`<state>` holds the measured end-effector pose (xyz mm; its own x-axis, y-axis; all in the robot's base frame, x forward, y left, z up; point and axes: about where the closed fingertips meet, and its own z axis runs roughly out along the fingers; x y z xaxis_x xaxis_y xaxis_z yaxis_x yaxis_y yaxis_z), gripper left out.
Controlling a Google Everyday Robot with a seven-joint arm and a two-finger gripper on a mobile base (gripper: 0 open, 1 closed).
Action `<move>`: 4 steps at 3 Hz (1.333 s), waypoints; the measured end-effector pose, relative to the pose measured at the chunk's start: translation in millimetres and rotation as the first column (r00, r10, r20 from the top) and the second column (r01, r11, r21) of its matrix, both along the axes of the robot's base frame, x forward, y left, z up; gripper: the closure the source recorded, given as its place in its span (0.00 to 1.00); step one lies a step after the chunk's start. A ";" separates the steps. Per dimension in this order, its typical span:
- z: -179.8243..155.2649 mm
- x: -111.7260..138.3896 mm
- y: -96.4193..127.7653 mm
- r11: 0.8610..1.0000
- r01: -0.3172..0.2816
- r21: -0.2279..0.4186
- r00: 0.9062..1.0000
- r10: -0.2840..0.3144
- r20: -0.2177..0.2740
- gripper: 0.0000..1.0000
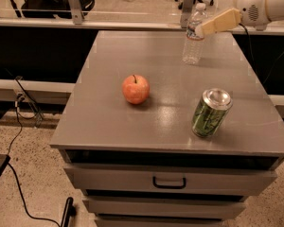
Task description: Pick water bottle
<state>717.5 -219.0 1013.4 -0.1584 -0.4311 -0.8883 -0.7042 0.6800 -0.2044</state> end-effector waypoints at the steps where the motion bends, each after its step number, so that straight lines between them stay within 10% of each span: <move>1: -17.7 29.6 13.4 0.999 0.007 0.045 1.000 -0.008 0.024 0.00; 4: -52.6 73.7 23.9 0.982 0.018 0.190 0.997 -0.033 0.076 0.00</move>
Offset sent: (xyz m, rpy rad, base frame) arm 0.0732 0.0173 -0.0476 0.1614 -0.0880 -0.0385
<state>791.2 -195.2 960.7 -0.0936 -0.2512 -0.9634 -0.6732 0.7289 -0.1247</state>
